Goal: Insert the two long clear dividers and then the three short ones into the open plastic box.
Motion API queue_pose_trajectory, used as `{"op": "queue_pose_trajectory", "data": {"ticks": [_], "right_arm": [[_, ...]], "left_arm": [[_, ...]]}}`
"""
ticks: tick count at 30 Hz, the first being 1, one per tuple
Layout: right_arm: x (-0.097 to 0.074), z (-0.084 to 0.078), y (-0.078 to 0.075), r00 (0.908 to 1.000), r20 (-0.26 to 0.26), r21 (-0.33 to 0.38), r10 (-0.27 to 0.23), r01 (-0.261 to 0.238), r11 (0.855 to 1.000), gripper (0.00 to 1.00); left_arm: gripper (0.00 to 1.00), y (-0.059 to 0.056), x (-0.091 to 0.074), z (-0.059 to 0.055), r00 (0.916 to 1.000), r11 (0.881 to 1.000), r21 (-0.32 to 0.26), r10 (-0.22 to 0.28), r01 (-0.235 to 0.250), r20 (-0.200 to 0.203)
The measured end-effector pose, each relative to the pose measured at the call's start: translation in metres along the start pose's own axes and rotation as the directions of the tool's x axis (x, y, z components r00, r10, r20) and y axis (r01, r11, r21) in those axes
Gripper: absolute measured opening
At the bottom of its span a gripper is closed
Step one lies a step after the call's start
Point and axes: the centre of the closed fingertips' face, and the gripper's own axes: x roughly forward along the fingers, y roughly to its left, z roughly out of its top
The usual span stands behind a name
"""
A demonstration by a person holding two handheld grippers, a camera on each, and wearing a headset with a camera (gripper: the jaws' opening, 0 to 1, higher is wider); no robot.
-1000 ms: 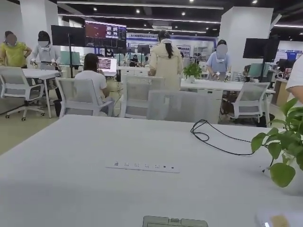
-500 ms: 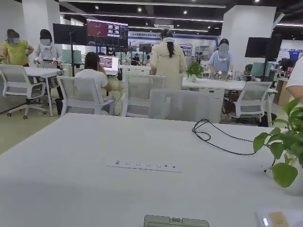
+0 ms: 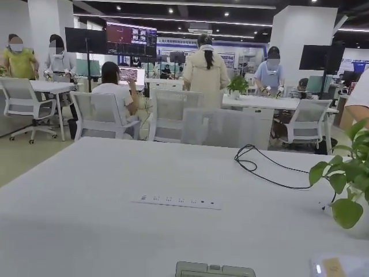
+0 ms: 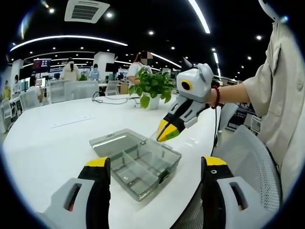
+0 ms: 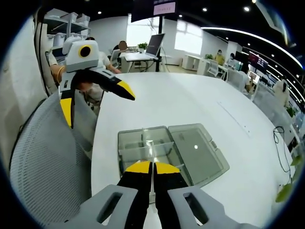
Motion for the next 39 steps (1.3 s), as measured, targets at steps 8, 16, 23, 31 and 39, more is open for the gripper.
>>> {"op": "queue_pose_trajectory", "data": {"ticks": [8,16,23,31,39], "right_arm": [[0.004,0.001,-0.003,0.9999,0.012,0.026,0.002,-0.003,1.000,0.02],[0.007,-0.002,-0.006,0.9999,0.001,0.053,0.012,-0.012,0.999,0.02],[0.009,-0.006,-0.004,0.9997,-0.011,0.055,0.022,-0.021,0.998,0.03],[0.011,-0.005,-0.004,0.9992,-0.025,0.050,0.030,-0.028,0.998,0.03],[0.025,0.001,0.000,0.9883,-0.131,-0.027,0.078,-0.083,0.996,0.02]], "left_arm": [[0.80,0.001,0.001,-0.001,0.9999,1.000,0.016,0.007,-0.007,-0.011],[0.79,0.002,0.001,-0.001,0.9999,1.000,0.012,0.007,-0.007,-0.011],[0.79,0.003,0.000,-0.001,0.9998,1.000,0.011,0.013,-0.013,-0.015],[0.78,0.003,0.000,-0.002,0.9997,1.000,0.013,0.011,-0.010,-0.021],[0.79,0.001,0.001,-0.003,0.9996,1.000,0.029,0.008,-0.007,-0.027]]}}
